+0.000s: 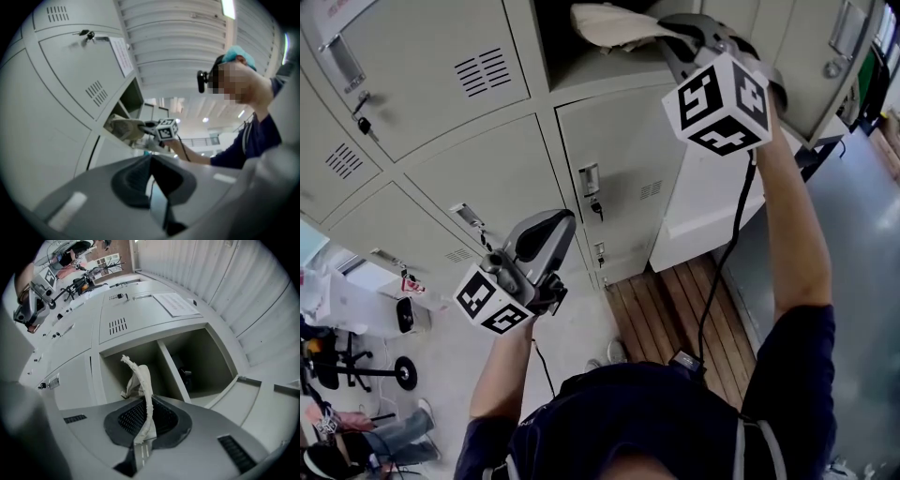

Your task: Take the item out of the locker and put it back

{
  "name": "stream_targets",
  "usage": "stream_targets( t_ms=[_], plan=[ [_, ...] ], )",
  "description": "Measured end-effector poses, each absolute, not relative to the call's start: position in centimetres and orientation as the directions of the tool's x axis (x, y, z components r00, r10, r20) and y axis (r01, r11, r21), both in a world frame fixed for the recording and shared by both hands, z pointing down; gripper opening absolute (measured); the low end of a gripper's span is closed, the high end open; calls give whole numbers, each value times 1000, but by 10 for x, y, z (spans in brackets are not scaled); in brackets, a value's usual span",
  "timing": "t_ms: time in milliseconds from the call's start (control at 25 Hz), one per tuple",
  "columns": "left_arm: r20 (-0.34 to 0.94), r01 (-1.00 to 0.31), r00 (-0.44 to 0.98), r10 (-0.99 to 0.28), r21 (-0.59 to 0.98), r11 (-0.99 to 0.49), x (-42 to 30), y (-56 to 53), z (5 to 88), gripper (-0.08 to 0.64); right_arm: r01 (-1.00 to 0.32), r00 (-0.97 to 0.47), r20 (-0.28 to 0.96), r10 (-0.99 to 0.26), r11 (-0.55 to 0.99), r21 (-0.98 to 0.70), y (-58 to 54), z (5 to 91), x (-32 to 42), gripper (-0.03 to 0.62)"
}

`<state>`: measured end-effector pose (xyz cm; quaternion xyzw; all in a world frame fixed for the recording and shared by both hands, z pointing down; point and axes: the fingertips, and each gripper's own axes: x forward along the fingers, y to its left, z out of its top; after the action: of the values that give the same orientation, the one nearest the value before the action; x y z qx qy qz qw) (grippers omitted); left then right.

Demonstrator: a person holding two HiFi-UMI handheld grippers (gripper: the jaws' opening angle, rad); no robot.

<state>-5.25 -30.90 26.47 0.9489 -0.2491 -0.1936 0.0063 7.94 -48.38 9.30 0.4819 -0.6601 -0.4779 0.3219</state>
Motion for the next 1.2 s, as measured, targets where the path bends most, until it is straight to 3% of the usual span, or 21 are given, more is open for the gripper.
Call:
stream_targets(
  t_ms=[600, 1200],
  plan=[
    [-351, -435, 832, -430, 69, -898, -66, -232, 261, 3, -425, -297, -146, -944, -6, 905, -378, 75, 87, 21],
    [-382, -387, 841, -384, 72, -919, -98, -104, 259, 3, -418, -250, -157, -955, -40, 908, -237, 79, 63, 21]
  ],
)
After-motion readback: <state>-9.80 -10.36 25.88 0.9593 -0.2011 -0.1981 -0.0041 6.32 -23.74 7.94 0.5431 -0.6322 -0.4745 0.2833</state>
